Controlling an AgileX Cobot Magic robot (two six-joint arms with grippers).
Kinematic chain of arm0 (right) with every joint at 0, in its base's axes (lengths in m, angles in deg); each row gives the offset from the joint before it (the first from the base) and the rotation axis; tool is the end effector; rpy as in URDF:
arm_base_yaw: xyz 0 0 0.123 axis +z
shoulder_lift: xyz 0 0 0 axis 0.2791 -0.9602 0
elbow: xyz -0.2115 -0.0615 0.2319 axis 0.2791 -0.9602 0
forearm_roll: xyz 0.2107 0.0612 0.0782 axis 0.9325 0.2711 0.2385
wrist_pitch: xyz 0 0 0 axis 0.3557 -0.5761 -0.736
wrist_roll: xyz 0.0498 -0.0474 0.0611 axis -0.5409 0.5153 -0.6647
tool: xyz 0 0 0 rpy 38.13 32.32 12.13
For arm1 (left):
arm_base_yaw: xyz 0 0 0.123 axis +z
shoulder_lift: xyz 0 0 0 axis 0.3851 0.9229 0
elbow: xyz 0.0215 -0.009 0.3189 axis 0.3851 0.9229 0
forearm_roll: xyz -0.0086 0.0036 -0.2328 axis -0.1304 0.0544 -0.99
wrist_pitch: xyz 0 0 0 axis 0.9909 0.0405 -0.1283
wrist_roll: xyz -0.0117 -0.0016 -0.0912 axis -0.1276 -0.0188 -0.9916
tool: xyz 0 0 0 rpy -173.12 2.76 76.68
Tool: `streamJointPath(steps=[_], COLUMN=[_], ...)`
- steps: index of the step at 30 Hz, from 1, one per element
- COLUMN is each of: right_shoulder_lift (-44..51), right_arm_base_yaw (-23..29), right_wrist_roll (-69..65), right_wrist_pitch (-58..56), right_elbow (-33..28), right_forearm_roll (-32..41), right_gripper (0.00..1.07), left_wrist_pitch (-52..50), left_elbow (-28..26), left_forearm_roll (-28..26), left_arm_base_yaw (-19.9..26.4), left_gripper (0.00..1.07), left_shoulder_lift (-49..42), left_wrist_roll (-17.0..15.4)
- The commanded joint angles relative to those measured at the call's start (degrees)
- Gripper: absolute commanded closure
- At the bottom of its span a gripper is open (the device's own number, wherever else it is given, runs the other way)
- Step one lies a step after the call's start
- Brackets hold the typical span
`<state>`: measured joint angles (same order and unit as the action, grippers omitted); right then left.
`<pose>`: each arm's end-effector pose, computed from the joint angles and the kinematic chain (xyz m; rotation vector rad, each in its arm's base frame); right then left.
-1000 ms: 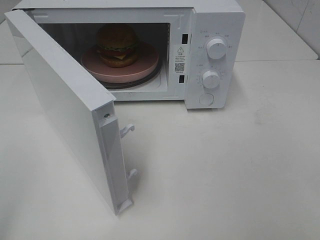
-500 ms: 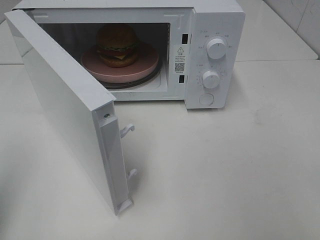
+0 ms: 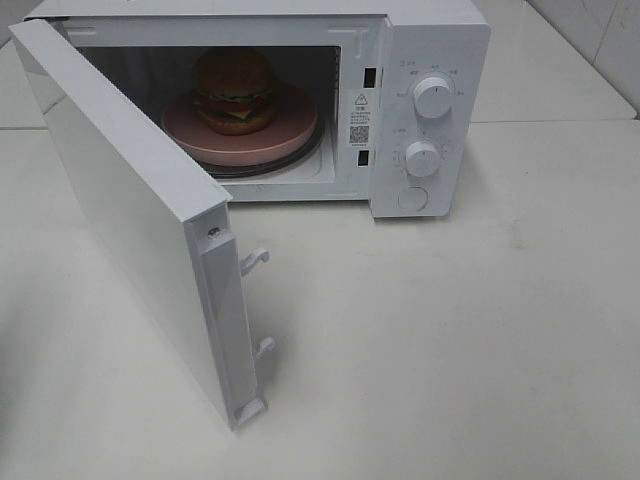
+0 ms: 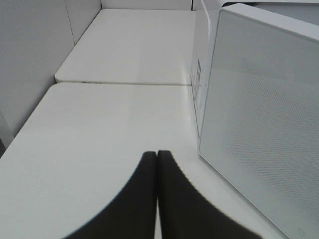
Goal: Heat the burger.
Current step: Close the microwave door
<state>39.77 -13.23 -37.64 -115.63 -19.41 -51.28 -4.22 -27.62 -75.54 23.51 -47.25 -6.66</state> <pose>-0.0543 -0.0057 0.2740 -0.0192 1.9721 0.0134 0.0927 0.0038 0.2630 -0.0479 1.8313 0.0225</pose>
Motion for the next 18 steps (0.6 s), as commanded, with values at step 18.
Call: streamJointPath(steps=[18], right_shoulder_lift=[1.5], right_arm_base_yaw=[-0.2], right_wrist_roll=[0.5], right_wrist_pitch=[0.4], right_elbow=[-0.2], right_forearm_roll=[-0.2], right_gripper=[0.32], left_wrist_pitch=[-18.4], left_elbow=[-0.6], left_forearm_roll=[27.2], left_arm_base_yaw=[0.0], left_gripper=[1.07], left_shoulder_lift=[18.4], left_wrist_roll=[-26.5])
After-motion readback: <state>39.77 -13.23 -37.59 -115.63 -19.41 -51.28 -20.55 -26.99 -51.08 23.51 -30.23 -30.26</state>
